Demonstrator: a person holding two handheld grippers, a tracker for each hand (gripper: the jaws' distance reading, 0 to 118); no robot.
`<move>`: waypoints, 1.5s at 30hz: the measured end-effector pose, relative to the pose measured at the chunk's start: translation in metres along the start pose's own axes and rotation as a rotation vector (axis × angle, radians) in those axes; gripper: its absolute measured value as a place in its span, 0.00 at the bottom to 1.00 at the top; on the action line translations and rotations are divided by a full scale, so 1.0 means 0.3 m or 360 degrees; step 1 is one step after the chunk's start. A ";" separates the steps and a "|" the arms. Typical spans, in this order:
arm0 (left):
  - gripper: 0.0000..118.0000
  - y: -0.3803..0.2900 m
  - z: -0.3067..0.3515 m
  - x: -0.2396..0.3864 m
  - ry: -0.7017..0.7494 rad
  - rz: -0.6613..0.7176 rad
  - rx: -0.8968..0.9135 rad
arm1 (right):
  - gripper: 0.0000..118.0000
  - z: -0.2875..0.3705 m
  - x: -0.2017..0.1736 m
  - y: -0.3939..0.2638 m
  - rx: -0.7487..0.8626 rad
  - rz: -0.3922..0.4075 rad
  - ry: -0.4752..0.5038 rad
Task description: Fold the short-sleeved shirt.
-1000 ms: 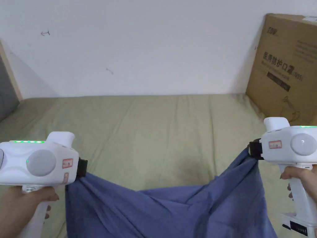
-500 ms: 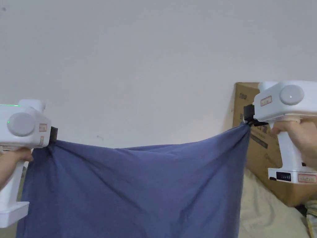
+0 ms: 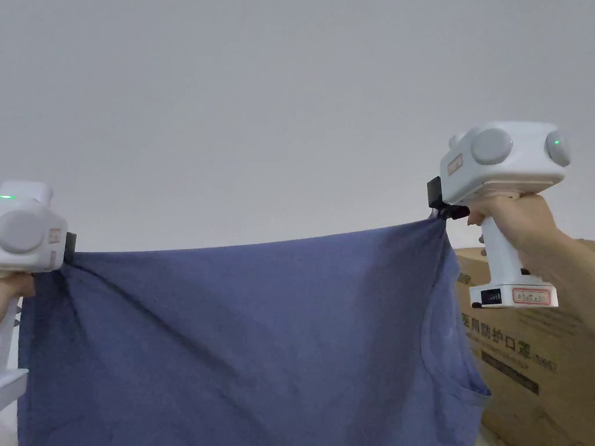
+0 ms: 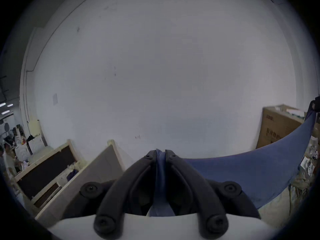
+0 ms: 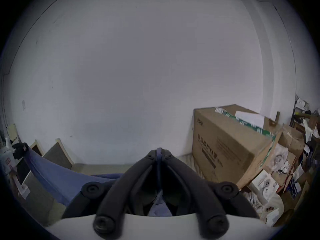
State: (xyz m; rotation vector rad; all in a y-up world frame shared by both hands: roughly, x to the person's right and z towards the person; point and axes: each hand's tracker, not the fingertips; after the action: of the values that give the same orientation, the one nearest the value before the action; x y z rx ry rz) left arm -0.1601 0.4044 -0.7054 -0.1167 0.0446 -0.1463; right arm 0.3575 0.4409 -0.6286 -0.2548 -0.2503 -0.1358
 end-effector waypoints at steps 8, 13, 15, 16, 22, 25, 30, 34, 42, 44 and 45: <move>0.06 -0.154 -0.164 0.021 0.0069 -0.0035 0.0104 | 0.03 -0.127 -0.038 -0.079 0.0011 0.0029 0.0050; 0.06 -0.469 -0.318 0.087 0.0025 -0.0062 -0.0189 | 0.03 -0.343 -0.022 -0.350 -0.0220 0.0009 0.0079; 0.06 -0.628 -0.373 0.119 0.0012 -0.0125 -0.0339 | 0.03 -0.442 -0.013 -0.493 -0.0366 -0.0001 0.0063; 0.06 -0.703 -0.398 0.135 0.0013 -0.0138 -0.0405 | 0.03 -0.488 -0.008 -0.565 -0.0429 0.0006 0.0058; 0.06 -1.152 -0.490 0.223 0.0000 -0.0189 -0.0809 | 0.03 -0.704 0.007 -1.062 -0.0866 0.0072 -0.0054; 0.06 -1.319 -0.485 0.253 -0.0020 -0.0299 -0.0951 | 0.03 -0.757 0.038 -1.249 -0.1029 0.0025 -0.0034; 0.06 -1.488 -0.380 0.204 -0.0051 -0.0210 -0.1124 | 0.03 -0.713 0.086 -1.461 -0.1177 0.0004 -0.0030; 0.06 -1.556 -0.182 0.123 -0.0099 -0.0082 -0.1105 | 0.03 -0.538 0.138 -1.570 -0.1196 0.0028 0.0022; 0.06 -1.587 0.300 0.024 -0.0196 -0.0160 -0.1080 | 0.03 0.009 0.230 -1.710 -0.1167 -0.0024 0.0100; 0.06 -1.590 0.435 -0.020 -0.0213 -0.0144 -0.1085 | 0.03 0.166 0.249 -1.752 -0.1200 -0.0004 0.0110; 0.06 -1.590 0.495 -0.037 -0.0206 -0.0144 -0.1092 | 0.03 0.233 0.261 -1.771 -0.1193 -0.0014 0.0124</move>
State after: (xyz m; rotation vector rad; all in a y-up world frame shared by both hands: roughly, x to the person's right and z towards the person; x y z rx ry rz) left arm -0.2312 -0.0459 -0.5008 -0.8130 -0.0418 -0.2091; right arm 0.3296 -0.0579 -0.4194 -0.9909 -0.1131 -0.2454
